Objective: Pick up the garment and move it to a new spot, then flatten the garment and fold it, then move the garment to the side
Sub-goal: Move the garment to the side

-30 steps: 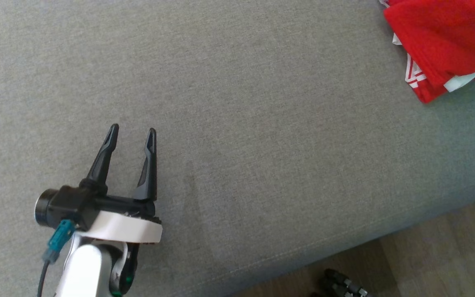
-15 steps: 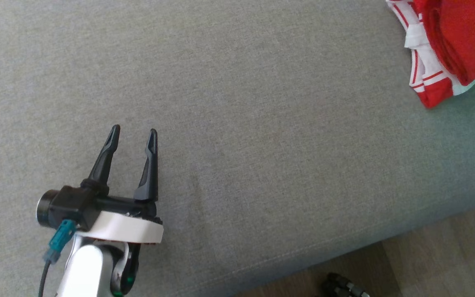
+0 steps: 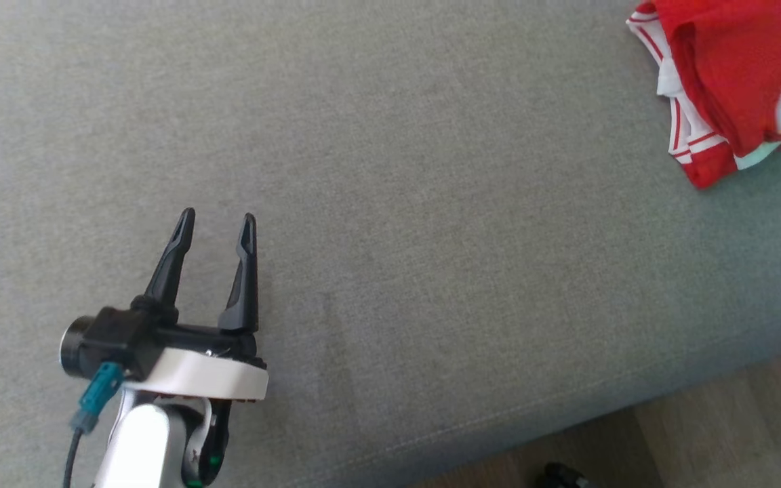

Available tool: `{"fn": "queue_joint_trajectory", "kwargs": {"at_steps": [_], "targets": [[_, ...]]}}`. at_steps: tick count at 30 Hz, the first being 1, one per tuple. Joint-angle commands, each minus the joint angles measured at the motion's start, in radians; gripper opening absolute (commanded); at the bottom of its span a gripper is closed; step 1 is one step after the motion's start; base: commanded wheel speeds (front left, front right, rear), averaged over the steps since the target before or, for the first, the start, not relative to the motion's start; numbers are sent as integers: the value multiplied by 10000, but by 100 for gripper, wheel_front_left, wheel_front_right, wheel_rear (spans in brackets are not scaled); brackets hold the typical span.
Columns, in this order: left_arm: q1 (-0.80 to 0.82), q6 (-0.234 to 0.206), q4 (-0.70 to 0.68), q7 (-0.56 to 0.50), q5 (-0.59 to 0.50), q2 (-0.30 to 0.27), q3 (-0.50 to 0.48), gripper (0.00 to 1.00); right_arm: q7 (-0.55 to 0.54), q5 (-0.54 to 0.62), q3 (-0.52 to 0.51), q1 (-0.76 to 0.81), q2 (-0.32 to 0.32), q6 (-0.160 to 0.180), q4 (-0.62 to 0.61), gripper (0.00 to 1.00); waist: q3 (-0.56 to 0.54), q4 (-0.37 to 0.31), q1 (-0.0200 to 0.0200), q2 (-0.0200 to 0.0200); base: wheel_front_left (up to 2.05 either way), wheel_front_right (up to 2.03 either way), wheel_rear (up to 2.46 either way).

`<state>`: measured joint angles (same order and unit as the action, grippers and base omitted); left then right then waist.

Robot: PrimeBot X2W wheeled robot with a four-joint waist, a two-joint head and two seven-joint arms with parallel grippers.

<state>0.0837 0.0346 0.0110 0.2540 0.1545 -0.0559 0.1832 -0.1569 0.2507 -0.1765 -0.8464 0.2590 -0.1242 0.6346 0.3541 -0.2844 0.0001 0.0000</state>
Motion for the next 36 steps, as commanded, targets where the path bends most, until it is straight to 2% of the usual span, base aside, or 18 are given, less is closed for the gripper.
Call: {"fn": "queue_joint_trajectory", "kwargs": {"at_steps": [1,9,20,31,36], "targets": [[5,-62,-300,78,109,53,-288,100,160,-156,202,71,-10,-65,-369,100,-126,87,-1,0,0,0,0],[-289,-443,-207,78,481,55,-483,100,961,-1274,1073,868,-828,-65,-848,100,-958,617,-1,0,0,0,0],[-906,-1155,296,78,1077,56,-614,100,1707,-2419,1981,3270,-1901,-65,-2208,100,-2394,1779,-1,0,0,0,0],[-1603,-1745,566,78,1343,56,-681,100,2159,-3627,2777,5616,-2083,-65,-3627,100,-3334,2477,-1,0,0,0,0],[-1762,-1776,717,78,1241,37,-658,100,2481,-3822,3329,6462,-2085,-65,-3934,100,-3466,2569,-1,0,0,0,0]]}}
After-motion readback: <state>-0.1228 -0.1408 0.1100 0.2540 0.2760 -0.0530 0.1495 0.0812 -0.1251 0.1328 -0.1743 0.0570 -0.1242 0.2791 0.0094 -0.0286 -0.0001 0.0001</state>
